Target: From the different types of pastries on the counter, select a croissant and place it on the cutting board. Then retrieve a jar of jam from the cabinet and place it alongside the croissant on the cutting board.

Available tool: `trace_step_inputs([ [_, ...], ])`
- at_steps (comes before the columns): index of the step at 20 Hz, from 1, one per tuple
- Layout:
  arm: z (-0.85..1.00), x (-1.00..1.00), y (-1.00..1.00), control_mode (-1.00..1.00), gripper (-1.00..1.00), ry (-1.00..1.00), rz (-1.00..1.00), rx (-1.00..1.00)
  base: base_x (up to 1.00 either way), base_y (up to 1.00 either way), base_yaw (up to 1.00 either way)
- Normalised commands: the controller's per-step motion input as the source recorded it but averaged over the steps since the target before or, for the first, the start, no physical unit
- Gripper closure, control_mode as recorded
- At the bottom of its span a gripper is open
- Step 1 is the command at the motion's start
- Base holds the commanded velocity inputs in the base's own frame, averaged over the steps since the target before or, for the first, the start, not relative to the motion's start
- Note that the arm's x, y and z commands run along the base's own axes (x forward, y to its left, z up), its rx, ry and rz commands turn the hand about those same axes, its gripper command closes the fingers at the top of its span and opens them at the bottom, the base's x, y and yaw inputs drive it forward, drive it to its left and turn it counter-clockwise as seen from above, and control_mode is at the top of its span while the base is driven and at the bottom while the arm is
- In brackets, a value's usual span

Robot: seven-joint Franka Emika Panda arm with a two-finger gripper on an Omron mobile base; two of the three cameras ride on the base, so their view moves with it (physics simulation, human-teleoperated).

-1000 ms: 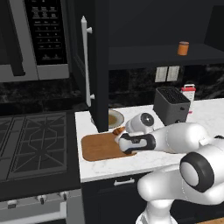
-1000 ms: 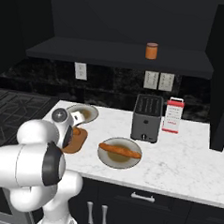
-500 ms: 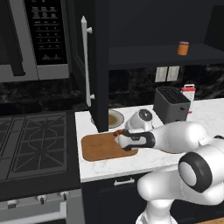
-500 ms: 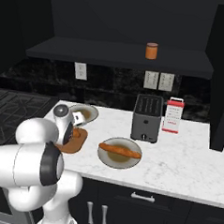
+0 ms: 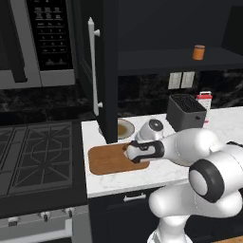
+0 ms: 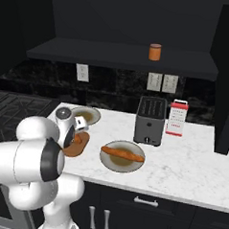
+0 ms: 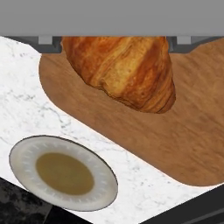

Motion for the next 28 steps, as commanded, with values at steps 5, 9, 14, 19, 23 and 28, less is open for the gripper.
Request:
trace_step_inputs([
  [5,0.0,-0.04,0.0,-1.0,-1.0,0.02,0.0,0.01,0.0,0.0,0.0],
  [9,0.0,0.04,0.0,-1.0,-1.0,0.06,0.0,0.0,0.0,0.0,0.0],
  [14,0.04,0.17,0.0,-1.0,-1.0,0.08,0.0,0.0,0.0,0.0,0.0],
  [19,0.51,0.09,-0.03,-1.0,-1.0,0.01,0.0,0.01,0.0,0.0,0.0],
  [23,0.72,-0.45,-0.31,-1.0,-1.0,-0.09,-0.06,0.02,0.0,0.0,0.0],
  [28,0.58,-0.51,-0.74,-1.0,-1.0,0.02,-0.39,0.17,0.0,0.0,0.0],
])
